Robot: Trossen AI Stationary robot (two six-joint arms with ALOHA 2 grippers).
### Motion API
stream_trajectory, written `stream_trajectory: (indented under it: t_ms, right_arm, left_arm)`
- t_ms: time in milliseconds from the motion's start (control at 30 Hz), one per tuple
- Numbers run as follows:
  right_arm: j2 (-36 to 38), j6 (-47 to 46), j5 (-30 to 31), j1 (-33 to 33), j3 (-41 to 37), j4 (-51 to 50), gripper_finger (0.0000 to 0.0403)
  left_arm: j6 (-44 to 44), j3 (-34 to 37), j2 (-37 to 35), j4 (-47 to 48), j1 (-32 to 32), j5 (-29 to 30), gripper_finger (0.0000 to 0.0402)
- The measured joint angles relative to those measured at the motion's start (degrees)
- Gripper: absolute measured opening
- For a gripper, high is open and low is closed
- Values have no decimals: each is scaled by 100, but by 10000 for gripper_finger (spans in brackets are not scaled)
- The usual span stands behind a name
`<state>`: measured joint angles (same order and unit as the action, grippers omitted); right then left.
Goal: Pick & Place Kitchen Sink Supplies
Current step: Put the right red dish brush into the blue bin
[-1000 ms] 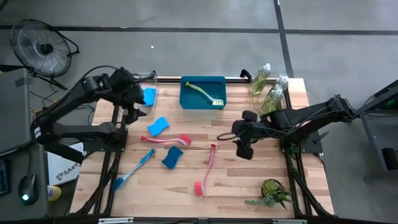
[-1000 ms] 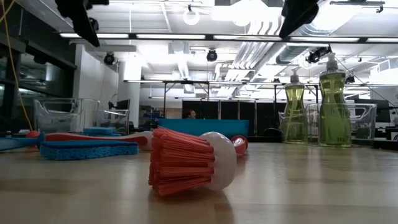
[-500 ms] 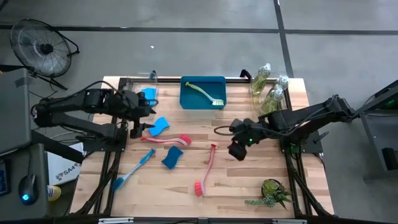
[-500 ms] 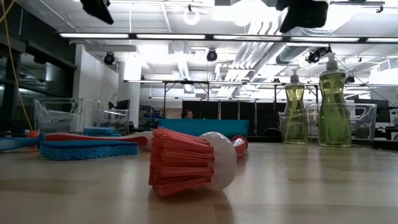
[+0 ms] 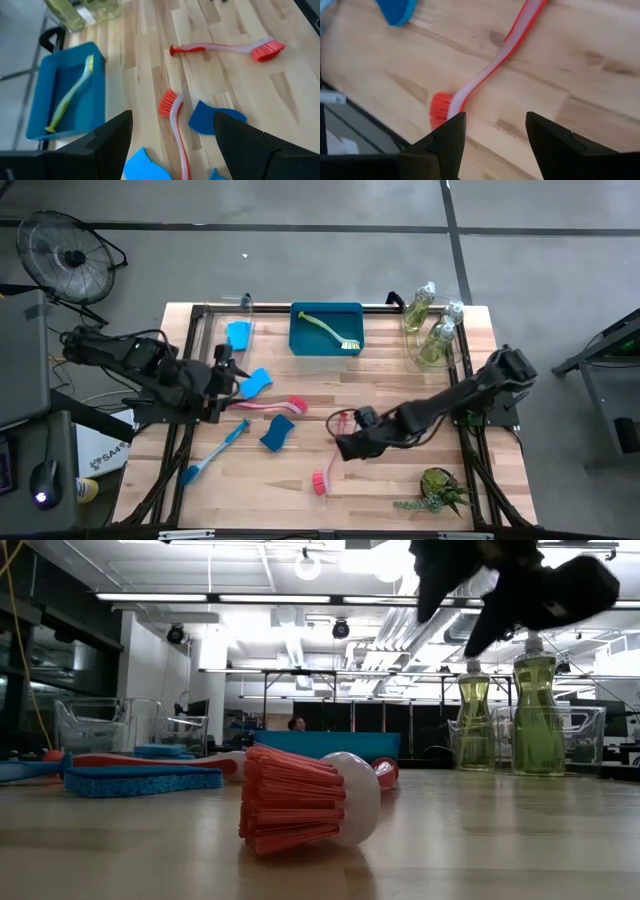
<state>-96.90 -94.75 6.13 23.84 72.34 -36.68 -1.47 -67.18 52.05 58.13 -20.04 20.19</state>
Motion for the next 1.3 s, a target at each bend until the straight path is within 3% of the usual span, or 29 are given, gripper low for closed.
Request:
stream_trajectory:
  t_ms: [167, 533, 1300]
  right_arm:
    - [-532, -672, 11, 21, -2, 611, 201]
    - [-1204, -1237, -9, -181, -4, 1180, 201]
    - [-1451, -1449, 95, -699, -9, 1238, 202]
  left_arm:
    - [51, 12, 0, -9, -391, 440, 271]
    - [365, 379, 2, -166, -828, 493, 271]
    - [489, 507, 2, -149, -813, 699, 271]
